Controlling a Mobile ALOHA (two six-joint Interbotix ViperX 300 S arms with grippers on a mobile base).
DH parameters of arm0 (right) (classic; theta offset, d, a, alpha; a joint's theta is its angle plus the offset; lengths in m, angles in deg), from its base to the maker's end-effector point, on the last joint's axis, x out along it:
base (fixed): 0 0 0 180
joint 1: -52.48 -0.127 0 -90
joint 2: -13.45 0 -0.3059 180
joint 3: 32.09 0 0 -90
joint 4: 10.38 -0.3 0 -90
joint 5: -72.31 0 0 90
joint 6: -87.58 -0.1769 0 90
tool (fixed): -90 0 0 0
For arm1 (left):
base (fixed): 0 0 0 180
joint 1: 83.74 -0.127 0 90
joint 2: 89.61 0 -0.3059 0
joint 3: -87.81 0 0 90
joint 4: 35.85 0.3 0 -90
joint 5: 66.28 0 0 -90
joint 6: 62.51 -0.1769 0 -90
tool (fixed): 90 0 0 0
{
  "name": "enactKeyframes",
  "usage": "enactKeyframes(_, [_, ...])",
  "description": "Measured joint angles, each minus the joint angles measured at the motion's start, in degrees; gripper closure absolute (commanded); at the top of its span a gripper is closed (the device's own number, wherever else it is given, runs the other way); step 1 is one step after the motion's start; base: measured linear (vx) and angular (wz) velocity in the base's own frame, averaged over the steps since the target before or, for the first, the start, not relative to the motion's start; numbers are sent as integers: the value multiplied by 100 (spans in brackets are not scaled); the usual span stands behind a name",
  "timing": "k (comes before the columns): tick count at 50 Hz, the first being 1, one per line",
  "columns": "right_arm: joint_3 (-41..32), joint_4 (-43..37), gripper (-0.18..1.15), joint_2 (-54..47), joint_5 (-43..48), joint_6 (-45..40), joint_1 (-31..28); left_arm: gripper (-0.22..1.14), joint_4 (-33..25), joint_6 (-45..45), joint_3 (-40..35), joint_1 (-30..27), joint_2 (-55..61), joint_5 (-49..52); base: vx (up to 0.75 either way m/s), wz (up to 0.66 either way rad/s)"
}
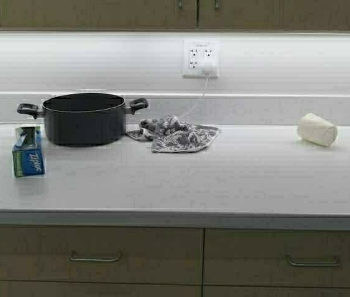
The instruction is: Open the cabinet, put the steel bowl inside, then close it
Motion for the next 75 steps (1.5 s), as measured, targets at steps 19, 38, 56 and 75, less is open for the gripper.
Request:
enactKeyframes(19, [9,0,91,0,-9,9,9,87,0,0,-9,9,-62,9,0,0])
enactKeyframes(38, [9,0,91,0,0,18,0,87,0,0,0,0,-70,9,0,0])
enactKeyframes(56, [9,0,91,79,0,18,0,87,9,0,26,9,-79,9,0,0])
enactKeyframes(75, [26,0,91,158,-9,18,0,87,0,0,70,0,-167,9,0,0])
